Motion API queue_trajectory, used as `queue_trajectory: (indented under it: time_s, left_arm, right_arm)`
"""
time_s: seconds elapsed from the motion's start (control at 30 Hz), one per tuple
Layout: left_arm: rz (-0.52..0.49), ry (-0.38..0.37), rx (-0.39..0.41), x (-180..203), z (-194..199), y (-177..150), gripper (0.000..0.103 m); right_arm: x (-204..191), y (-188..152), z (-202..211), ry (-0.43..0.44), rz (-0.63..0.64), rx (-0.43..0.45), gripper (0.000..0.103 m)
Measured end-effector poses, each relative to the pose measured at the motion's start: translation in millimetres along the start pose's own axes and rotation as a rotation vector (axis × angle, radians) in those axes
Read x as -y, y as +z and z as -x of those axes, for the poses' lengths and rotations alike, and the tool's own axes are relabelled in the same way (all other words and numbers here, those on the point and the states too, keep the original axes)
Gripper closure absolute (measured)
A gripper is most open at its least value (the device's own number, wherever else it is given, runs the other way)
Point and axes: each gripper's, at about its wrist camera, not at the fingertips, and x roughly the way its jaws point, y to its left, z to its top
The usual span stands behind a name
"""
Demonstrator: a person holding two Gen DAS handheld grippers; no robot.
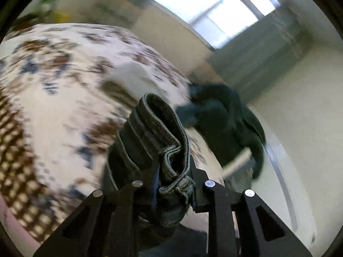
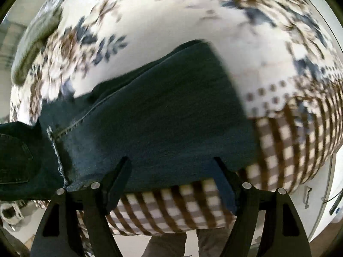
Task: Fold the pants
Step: 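Lift and fold the jeans again with both tools toward the other tool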
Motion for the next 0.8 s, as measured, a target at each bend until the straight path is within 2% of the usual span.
queue_trajectory:
  time_s: [0.13, 0.27, 0.3, 0.33, 0.37, 0.4, 0.47, 0.53, 0.57, 0.6, 0.67, 0.7, 0.73, 0.8]
  left_arm:
    - [-0.081, -0.085, -0.14, 62, -47, -47, 0.085]
    - [-0.198, -0.157, -0.32, 119, -99, -122, 0.085]
    - [-0.238, -0.172, -0.416, 132, -120, -150, 0.085]
    - [-0.255, -0.171, -0.479, 140, -133, -166, 0.083]
    - [-0.266, -0.173, -0.572, 147, -151, -189, 0.079]
    - [-0.279, -0.175, -0.69, 155, -171, -216, 0.082]
    - [-0.341, -0.144, -0.79, 169, -187, -244, 0.078]
    - [-0.376, -0.149, -0.842, 184, -190, -257, 0.076]
    - [-0.39, -0.162, -0.84, 189, -188, -255, 0.076]
    - [-0.408, -0.155, -0.831, 195, -184, -251, 0.07]
    - [-0.445, -0.129, -0.802, 202, -176, -234, 0.034]
    - [-0.472, -0.079, -0.766, 199, -171, -216, 0.026]
    - [-0.489, -0.048, -0.74, 196, -167, -207, 0.023]
    - [-0.543, 0.06, -0.673, 178, -160, -177, 0.023]
  right_arm:
    - [46, 7, 24, 0.034, -0.075, 0.03, 0.025]
    - [97, 9, 45, 0.028, -0.141, 0.071, 0.025]
    - [112, 10, 49, 0.018, -0.16, 0.077, 0.025]
    - [124, 12, 50, 0.009, -0.174, 0.081, 0.025]
    - [139, 13, 52, -0.001, -0.194, 0.087, 0.025]
    - [152, 13, 53, -0.008, -0.211, 0.09, 0.025]
    - [175, 13, 52, -0.016, -0.248, 0.092, 0.025]
    - [198, 11, 55, 0.002, -0.293, 0.103, 0.025]
    - [206, 7, 55, 0.019, -0.307, 0.108, 0.025]
    - [213, 6, 56, 0.045, -0.319, 0.113, 0.025]
    - [215, 4, 57, 0.151, -0.329, 0.119, 0.025]
    - [215, 3, 57, 0.201, -0.322, 0.116, 0.025]
    - [210, 3, 57, 0.261, -0.305, 0.113, 0.025]
    - [199, 5, 58, 0.341, -0.26, 0.109, 0.025]
